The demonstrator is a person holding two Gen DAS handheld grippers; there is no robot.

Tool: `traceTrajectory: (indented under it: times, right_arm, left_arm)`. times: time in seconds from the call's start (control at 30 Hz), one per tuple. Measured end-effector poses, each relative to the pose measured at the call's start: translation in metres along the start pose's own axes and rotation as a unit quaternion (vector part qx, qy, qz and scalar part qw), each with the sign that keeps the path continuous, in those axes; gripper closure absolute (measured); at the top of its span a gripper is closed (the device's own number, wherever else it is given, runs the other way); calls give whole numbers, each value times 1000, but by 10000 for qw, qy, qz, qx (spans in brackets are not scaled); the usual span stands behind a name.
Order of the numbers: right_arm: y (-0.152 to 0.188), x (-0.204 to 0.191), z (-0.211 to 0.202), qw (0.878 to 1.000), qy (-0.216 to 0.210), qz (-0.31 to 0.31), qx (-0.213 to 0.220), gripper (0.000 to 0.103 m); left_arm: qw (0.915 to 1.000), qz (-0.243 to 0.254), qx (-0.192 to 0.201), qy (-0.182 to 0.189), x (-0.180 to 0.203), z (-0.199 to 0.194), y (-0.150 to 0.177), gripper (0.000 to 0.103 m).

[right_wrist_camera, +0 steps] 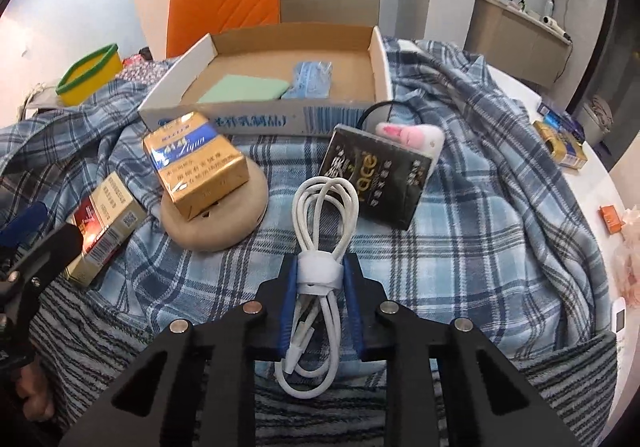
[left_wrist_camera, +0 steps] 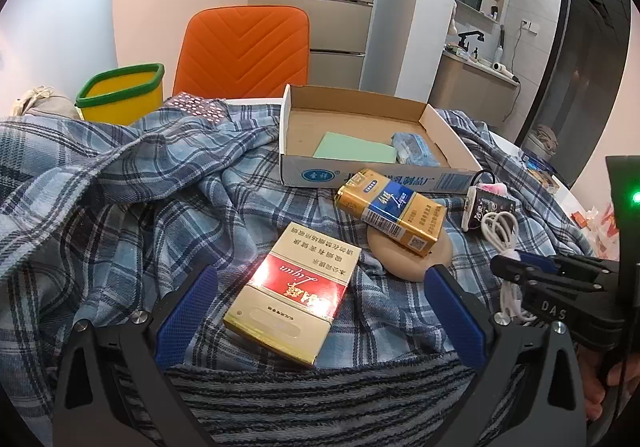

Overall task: Organize soft objects
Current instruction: 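Grasp the coiled white USB cable with the right tool, then lift the white cable with the right tool while the left tool grasps the red-white cigarette pack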

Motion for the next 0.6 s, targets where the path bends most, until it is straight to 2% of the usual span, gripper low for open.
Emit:
traceTrajectory:
  times: [0.13,0.27,0.4,0.47,0.57,0.6]
  right_arm:
    - [-3,6,-9,9999,83,31,124,79]
    - [-7,11,-21,9996,53,54,266,79]
    - [-14,13,-38,9988,-41,56,492,79]
    - [-16,11,-47,9980,-115,50,612,79]
    - [-19,7,-60,9963,-245,29,824,79]
    - [-20,5,-63,9957,-269,6,884,79]
  left_arm:
    - [9998,54,173,-62,0,-10,-4,1]
    - [9978,213,475,-420,-2,-20,-7,1]
    - [9977,235,410,-486,-11,-21,-8,1]
    - [9985,163,298,-420,-17,-18,-7,1]
    - [9997,-237,-5,-8,-30,-12,-5,1]
    - [9994,-332,-39,21,-32,-11,-4,1]
Point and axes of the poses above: each gripper's, at about its wrist camera, not at the fingertips, and z roughly the way its jaws point, x to its right, y to its underside, the point moved 3 cm from there along z, roughly the way its jaws point, and after that the axes turned 5 degrees about y, right-handed, at the moved point
